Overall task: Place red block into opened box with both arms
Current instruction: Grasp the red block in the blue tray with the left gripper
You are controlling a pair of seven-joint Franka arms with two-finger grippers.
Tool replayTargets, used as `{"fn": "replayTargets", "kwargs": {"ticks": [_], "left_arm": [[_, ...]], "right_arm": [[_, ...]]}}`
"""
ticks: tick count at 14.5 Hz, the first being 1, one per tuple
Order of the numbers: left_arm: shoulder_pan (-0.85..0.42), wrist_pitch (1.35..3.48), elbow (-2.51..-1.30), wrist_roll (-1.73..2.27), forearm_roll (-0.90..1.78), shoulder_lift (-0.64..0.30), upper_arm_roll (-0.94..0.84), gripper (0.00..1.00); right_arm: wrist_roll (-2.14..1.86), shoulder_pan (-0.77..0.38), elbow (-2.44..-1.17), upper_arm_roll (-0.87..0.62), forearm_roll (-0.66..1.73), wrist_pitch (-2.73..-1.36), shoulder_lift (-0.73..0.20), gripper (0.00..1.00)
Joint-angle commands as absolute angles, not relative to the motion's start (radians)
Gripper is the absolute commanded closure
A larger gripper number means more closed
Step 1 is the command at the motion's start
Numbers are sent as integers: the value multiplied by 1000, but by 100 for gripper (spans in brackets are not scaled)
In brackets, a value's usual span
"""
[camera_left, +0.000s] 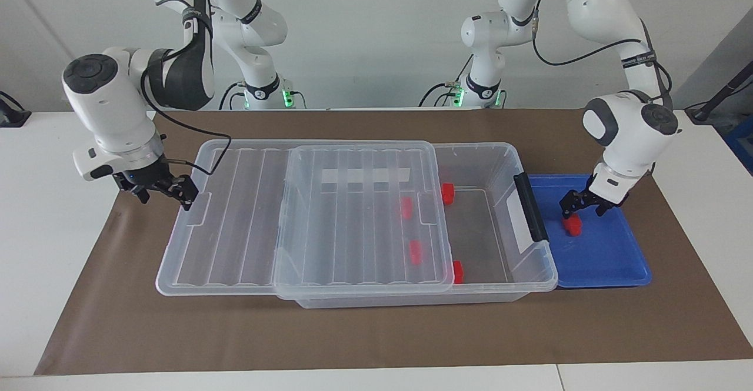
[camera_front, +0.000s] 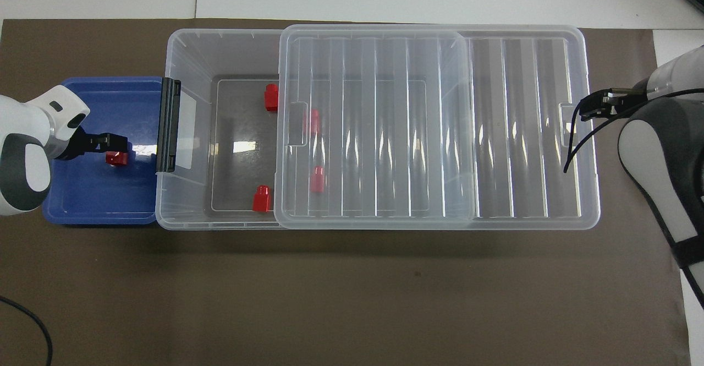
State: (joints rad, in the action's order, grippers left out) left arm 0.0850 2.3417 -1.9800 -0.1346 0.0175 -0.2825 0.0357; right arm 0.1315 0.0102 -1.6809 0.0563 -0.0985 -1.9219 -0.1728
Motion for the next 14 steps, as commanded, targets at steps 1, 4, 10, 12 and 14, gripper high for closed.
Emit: {"fn": "replayTargets", "kwargs": {"ticks": [1,4,10,12,14], "left_arm": [[95,2395,-1985,-121,-3,-311,31,0],[92,2396,-1988,-121,-3,-313,31,0],[92,2451,-2022,-112,-3,-316,31,35],[87,2442,-2022,-98,-3,-316,31,75],[84,2438,-2022,-98,-3,-316,31,100]], "right_arm": [[123,6,-1660,49,-45,-1823,-95,0],[121,8,-1626,34,-40,-1685,-14,0],[120,8,-1683,9,-35,-1586,69,0],[120,6,-1683,9,-23,-1585,69,0],[120,8,-1674,9,-5,-1582,66,0]]}}
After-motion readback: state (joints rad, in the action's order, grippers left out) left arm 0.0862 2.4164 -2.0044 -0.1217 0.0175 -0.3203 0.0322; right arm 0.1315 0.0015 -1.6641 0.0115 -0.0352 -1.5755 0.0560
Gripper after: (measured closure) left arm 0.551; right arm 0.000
